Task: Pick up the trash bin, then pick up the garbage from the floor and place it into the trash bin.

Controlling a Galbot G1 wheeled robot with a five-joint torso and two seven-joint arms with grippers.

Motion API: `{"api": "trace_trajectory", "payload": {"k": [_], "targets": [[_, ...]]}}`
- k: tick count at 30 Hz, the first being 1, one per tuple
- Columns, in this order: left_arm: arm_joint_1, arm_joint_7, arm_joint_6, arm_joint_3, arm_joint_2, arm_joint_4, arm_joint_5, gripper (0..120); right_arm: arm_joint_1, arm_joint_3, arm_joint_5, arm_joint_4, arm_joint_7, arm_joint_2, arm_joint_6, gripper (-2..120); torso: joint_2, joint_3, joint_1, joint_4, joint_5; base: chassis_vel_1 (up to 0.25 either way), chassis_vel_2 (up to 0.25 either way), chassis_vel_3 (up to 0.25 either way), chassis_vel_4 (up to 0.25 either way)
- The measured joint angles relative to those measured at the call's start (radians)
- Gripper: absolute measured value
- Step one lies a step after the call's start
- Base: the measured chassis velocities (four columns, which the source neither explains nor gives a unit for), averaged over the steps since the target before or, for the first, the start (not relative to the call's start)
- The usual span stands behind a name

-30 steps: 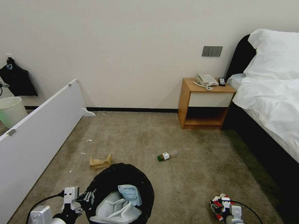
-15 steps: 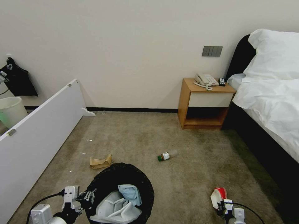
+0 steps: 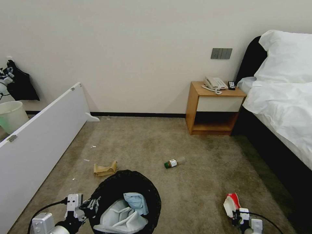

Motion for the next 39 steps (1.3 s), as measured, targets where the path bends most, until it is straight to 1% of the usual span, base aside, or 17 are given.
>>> {"api": "trace_trajectory", "payload": {"k": [2,4,5,7,8,9,10,12,13,14,16,18,19,23,24,30,39], "targets": [[-0.002,-0.001,0.002,0.0,0.003,-0.001,-0.003,4,-0.008,0.01,0.021,0.019,-0.026,-0.007,0.038,0,0.0,0.0,0.0,0.0,-0.0002,0.0,0.0,0.0,0.0],[-0.01,-0.003,0.007,-0.001,0.008,-0.004,-0.009,4,-0.02,0.031,0.078,0.058,-0.102,-0.025,0.17,0,0.0,0.0,0.0,0.0001,0.0003,0.0,0.0,0.0,0.0],[-0.01,-0.003,0.007,-0.001,0.008,-0.004,-0.009,4,-0.02,0.031,0.078,0.058,-0.102,-0.025,0.17,0,0.0,0.0,0.0,0.0001,0.0003,0.0,0.0,0.0,0.0],[-0.017,-0.006,0.011,0.0,0.014,-0.004,-0.015,4,-0.044,0.046,0.158,0.134,-0.217,-0.07,0.267,0,0.0,0.0,0.0,0.0,-0.0003,0.0,0.0,0.0,0.0],[-0.017,-0.006,0.011,0.0,0.014,-0.004,-0.015,4,-0.044,0.046,0.158,0.134,-0.217,-0.07,0.267,0,0.0,0.0,0.0,0.0,-0.0003,0.0,0.0,0.0,0.0],[-0.022,-0.006,0.012,0.003,0.016,-0.003,-0.017,4,-0.056,0.046,0.195,0.179,-0.302,-0.099,0.319,0,0.0,0.0,0.0,-0.0003,-0.0006,0.0,0.0,0.0,0.0],[-0.022,-0.006,0.012,0.003,0.016,-0.003,-0.017,4,-0.056,0.046,0.195,0.179,-0.302,-0.099,0.319,0,0.0,0.0,0.0,-0.0003,-0.0006,0.0,0.0,0.0,0.0],[-0.033,-0.008,0.016,0.014,0.021,0.004,-0.019,4,-0.072,0.012,0.252,0.273,-0.475,-0.163,0.426,0,0.0,0.0,0.0,0.0,-0.0001,0.0,0.0,0.0,0.0],[-0.033,-0.008,0.016,0.014,0.021,0.004,-0.019,4,-0.072,0.012,0.252,0.273,-0.475,-0.163,0.426,0,0.0,0.0,0.0,0.0,-0.0001,0.0,0.0,0.0,0.0],[-0.036,-0.011,0.019,0.021,0.023,0.006,-0.019,4,-0.076,-0.017,0.307,0.335,-0.557,-0.204,0.45,0,0.0,0.0,0.0,0.0003,-0.0002,0.0,0.0,0.0,0.0],[-0.038,-0.012,0.02,0.025,0.024,0.007,-0.019,4,-0.077,-0.038,0.35,0.371,-0.595,-0.227,0.455,0,0.0,0.0,0.0,0.0002,-0.0004,0.0,0.0,0.0,0.0],[-0.042,-0.015,0.024,0.033,0.021,0.008,-0.017,4,-0.073,-0.1,0.476,0.453,-0.697,-0.283,0.456,0,0.0,0.0,0.0,-0.0001,0.0001,0.0,0.0,0.0,0.0],[-0.042,-0.015,0.024,0.033,0.021,0.008,-0.017,4,-0.073,-0.1,0.476,0.453,-0.697,-0.283,0.456,0,0.0,0.0,0.0,-0.0001,0.0001,0.0,0.0,0.0,0.0],[-0.044,-0.018,0.029,0.038,0.01,0.007,-0.014,4,-0.042,-0.188,0.602,0.523,-0.831,-0.352,0.444,0,0.0,0.0,0.0,0.0002,-0.0002,0.0,0.0,0.0,0.0],[-0.043,-0.019,0.03,0.038,0.006,0.006,-0.011,4,-0.014,-0.24,0.646,0.549,-0.88,-0.392,0.434,0,0.0,0.0,0.0,0.0001,-0.0001,0.0,0.0,0.0,0.0],[-0.037,-0.019,0.031,0.031,0.0,0.005,-0.007,4,0.139,-0.448,0.73,0.578,-0.939,-0.493,0.398,0,0.0,0.0,0.0,0.0001,-0.0003,0.0,0.0,0.0,0.0],[-0.04,-0.021,0.035,0.028,-0.003,0.002,-0.005,4,0.387,-0.732,0.774,0.513,-0.966,-0.494,0.381,0,0.0,0.0,0.0,0.0,-0.0006,0.0,0.0,0.0,0.0]]}}
